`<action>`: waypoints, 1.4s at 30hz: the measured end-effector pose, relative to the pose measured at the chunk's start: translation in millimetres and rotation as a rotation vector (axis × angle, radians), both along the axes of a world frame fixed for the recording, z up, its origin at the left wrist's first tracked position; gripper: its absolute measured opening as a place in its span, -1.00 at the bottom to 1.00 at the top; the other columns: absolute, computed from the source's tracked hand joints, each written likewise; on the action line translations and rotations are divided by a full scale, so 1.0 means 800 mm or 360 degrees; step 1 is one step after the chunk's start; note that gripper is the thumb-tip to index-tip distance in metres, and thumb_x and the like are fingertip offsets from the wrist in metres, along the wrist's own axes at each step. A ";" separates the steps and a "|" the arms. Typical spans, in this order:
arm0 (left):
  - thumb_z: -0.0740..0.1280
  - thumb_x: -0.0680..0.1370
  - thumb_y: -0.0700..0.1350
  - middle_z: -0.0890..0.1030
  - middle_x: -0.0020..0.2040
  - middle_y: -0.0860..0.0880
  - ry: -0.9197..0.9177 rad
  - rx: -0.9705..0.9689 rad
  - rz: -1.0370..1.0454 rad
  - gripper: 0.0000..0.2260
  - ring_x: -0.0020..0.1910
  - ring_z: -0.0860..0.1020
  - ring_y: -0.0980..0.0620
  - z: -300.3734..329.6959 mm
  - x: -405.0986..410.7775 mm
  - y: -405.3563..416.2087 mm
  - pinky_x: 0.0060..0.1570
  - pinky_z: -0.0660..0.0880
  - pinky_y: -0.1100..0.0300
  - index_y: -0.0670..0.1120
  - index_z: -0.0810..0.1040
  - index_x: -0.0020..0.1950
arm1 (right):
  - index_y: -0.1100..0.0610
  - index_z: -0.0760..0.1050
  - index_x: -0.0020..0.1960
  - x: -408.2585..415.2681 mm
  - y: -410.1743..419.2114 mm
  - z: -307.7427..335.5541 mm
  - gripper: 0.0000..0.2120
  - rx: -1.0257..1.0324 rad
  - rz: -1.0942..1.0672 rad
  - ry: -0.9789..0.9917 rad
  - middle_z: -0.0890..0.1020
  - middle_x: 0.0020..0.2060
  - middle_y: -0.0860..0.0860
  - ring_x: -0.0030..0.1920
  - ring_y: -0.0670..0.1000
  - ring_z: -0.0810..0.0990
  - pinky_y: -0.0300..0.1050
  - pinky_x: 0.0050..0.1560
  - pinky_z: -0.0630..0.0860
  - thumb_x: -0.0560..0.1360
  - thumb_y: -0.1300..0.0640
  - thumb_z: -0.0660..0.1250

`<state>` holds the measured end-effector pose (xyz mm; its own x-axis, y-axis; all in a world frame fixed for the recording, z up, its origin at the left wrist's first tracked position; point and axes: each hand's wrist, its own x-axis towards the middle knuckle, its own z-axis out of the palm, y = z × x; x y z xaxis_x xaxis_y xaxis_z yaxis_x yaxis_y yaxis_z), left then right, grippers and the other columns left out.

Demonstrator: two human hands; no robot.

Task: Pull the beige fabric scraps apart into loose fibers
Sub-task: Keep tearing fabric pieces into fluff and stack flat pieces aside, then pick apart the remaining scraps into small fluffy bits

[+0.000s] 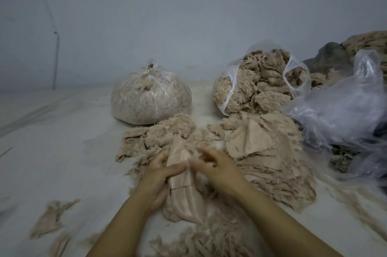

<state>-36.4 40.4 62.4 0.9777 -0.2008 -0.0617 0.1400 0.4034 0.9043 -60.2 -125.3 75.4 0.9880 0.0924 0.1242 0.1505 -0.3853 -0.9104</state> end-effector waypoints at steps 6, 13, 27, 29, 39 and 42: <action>0.42 0.33 -0.29 0.63 0.03 -0.29 0.0075 -0.0011 0.0057 -0.61 -0.03 0.64 -0.18 -0.005 0.005 0.006 -0.14 0.62 0.05 -0.32 0.52 0.14 | 0.16 0.54 -0.23 0.011 0.011 -0.034 -0.82 0.0450 -0.0132 -0.0020 0.55 -0.40 -0.09 -0.34 -0.11 0.49 -0.24 -0.29 0.42 0.50 0.09 0.40; 0.47 0.38 -0.07 0.62 -0.05 -0.35 0.0102 0.0497 -0.0276 -0.69 -0.13 0.64 -0.17 -0.010 -0.006 -0.006 -0.20 0.60 0.12 -0.28 0.64 -0.03 | 0.14 0.57 -0.15 0.010 0.020 -0.034 -0.85 0.0667 -0.0105 -0.0076 0.61 -0.33 -0.02 -0.30 -0.09 0.55 -0.19 -0.25 0.49 0.51 0.07 0.37; 0.54 0.28 0.19 0.67 -0.17 -0.18 -0.0115 0.0675 -0.0351 -0.56 -0.19 0.64 -0.12 -0.012 -0.006 0.001 -0.21 0.57 0.10 -0.14 0.64 -0.08 | 0.15 0.55 -0.25 0.007 0.007 -0.033 -0.79 0.0692 -0.0268 -0.0218 0.47 -0.49 -0.10 -0.44 -0.15 0.40 -0.34 -0.38 0.37 0.55 0.13 0.32; 0.55 0.30 0.10 0.66 -0.29 -0.10 -0.0231 0.0858 -0.0451 -0.71 -0.29 0.63 0.01 -0.015 -0.011 -0.004 -0.29 0.53 0.19 -0.09 0.66 -0.19 | 0.26 0.54 -0.20 0.007 0.012 -0.035 -0.79 0.0679 -0.0229 -0.0256 0.53 -0.39 -0.02 -0.36 -0.11 0.45 -0.27 -0.30 0.42 0.54 0.15 0.33; 0.25 0.55 -0.33 0.67 -0.24 -0.18 0.0067 0.0156 0.0263 -0.86 -0.35 0.65 -0.09 -0.005 0.004 0.007 -0.46 0.56 0.08 -0.20 0.60 -0.05 | 0.06 0.51 -0.30 0.003 -0.008 -0.033 -0.69 0.0429 -0.0246 -0.0153 0.54 -0.45 -0.19 -0.38 -0.26 0.48 -0.42 -0.34 0.37 0.54 -0.08 0.27; 0.25 0.55 -0.32 0.67 -0.21 -0.18 0.0069 0.0265 0.0260 -0.87 -0.29 0.64 -0.11 -0.007 0.000 -0.002 -0.30 0.57 0.04 -0.20 0.58 0.01 | 0.09 0.57 -0.18 -0.007 -0.002 -0.032 -0.51 0.0471 -0.0114 -0.0006 0.57 -0.42 -0.13 -0.43 -0.23 0.51 -0.37 -0.40 0.41 0.42 -0.32 0.16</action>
